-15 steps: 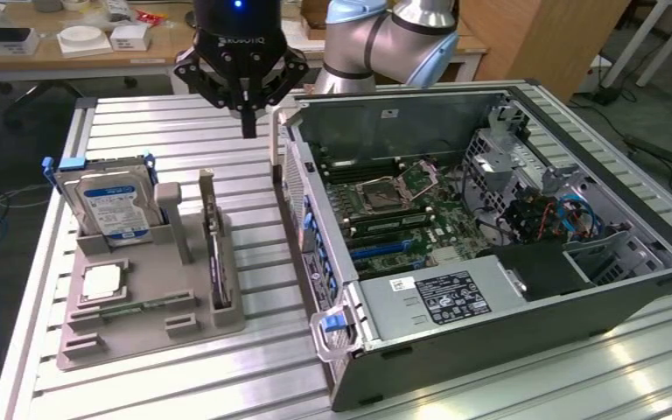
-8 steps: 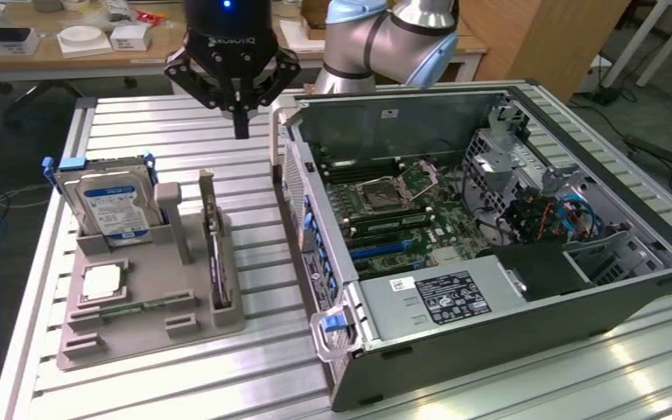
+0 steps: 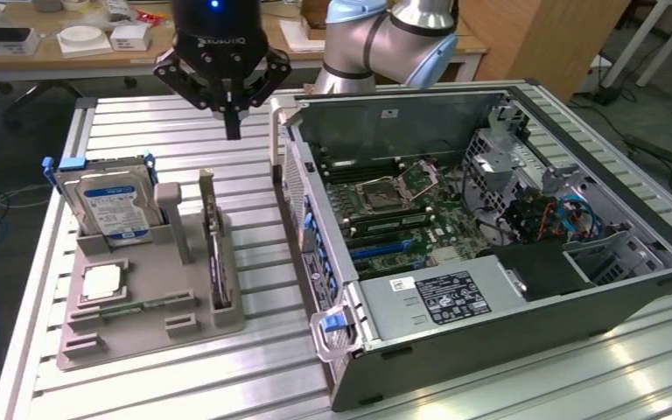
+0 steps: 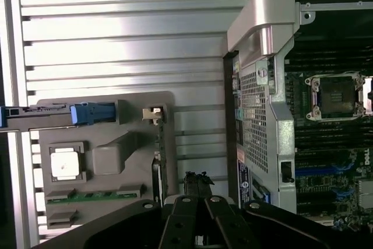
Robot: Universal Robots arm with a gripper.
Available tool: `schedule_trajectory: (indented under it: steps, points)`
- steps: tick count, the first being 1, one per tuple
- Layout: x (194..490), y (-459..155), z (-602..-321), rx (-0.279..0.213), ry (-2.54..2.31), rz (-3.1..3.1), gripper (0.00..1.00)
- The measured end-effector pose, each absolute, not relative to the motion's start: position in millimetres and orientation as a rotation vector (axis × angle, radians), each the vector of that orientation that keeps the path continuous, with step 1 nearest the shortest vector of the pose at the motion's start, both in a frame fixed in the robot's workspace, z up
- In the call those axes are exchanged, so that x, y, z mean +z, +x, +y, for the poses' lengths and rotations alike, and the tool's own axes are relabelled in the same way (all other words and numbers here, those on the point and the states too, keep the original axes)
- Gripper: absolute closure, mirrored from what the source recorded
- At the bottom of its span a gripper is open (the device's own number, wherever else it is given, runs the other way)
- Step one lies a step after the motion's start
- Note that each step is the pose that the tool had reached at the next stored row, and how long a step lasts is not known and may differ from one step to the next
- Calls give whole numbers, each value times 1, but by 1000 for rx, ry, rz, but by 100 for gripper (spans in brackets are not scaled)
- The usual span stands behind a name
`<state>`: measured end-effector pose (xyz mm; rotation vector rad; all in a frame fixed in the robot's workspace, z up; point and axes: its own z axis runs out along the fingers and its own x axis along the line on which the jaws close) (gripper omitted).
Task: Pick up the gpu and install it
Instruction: 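Reach for the gpu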
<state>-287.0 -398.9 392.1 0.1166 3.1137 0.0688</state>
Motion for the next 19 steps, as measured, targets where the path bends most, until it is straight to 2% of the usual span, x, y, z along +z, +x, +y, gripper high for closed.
schedule_trajectory:
  steps: [19]
  points:
    - [392, -310, -399, 69, 117, 3114, 90]
